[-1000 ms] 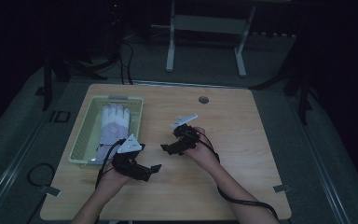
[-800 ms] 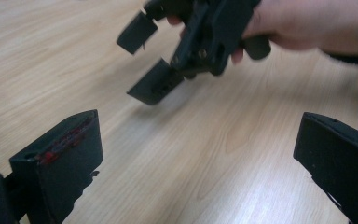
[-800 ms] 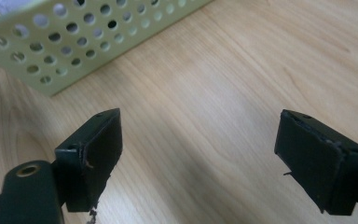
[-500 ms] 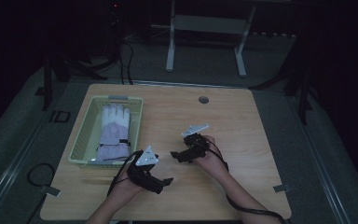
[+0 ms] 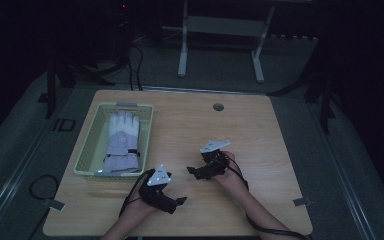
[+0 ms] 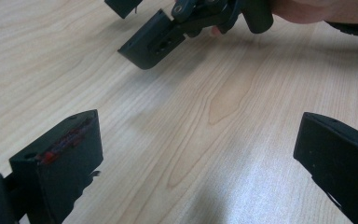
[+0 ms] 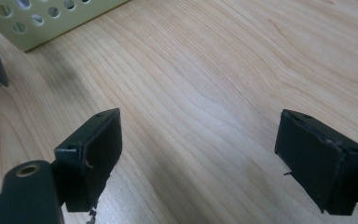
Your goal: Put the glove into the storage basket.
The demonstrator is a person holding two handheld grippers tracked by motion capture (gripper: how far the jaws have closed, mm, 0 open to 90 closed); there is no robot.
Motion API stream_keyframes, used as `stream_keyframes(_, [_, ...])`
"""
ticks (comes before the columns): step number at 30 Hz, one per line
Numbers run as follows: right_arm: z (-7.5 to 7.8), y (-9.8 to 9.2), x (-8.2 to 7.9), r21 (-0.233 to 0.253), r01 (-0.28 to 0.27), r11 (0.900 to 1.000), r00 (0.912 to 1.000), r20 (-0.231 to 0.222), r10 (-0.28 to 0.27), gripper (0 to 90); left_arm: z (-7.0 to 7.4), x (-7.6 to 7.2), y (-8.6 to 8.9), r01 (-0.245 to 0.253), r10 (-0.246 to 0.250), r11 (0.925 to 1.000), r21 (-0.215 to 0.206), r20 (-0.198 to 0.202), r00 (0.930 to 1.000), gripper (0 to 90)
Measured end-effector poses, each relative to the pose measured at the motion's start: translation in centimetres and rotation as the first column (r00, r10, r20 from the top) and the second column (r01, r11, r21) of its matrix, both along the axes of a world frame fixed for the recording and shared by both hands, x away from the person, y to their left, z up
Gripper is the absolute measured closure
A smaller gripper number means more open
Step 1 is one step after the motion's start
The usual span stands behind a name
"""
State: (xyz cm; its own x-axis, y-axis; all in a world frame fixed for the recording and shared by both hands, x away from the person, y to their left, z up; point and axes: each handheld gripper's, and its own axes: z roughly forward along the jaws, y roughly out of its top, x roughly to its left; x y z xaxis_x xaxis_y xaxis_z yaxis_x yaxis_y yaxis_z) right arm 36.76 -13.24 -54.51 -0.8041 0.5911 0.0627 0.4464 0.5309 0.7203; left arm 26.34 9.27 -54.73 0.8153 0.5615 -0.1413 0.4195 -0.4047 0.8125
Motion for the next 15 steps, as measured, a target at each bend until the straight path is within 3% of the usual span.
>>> stream_keyframes(9, [-1.4, -0.7, -0.6, 0.003, -0.014, 1.000, 0.9996, -0.023, 0.014, 14.0, -0.9, -0.6, -0.3, -0.003, 0.003, 0.9998, 0.019, 0.000, 1.0000, 1.1])
stream_keyframes(15, [-1.6, -1.4, -0.8, 0.022, -0.017, 1.000, 0.9998, -0.009, 0.017, 14.0, -1.0, -1.0, -0.1, -0.030, 0.030, 0.9995, -0.002, 0.011, 0.9995, 1.1])
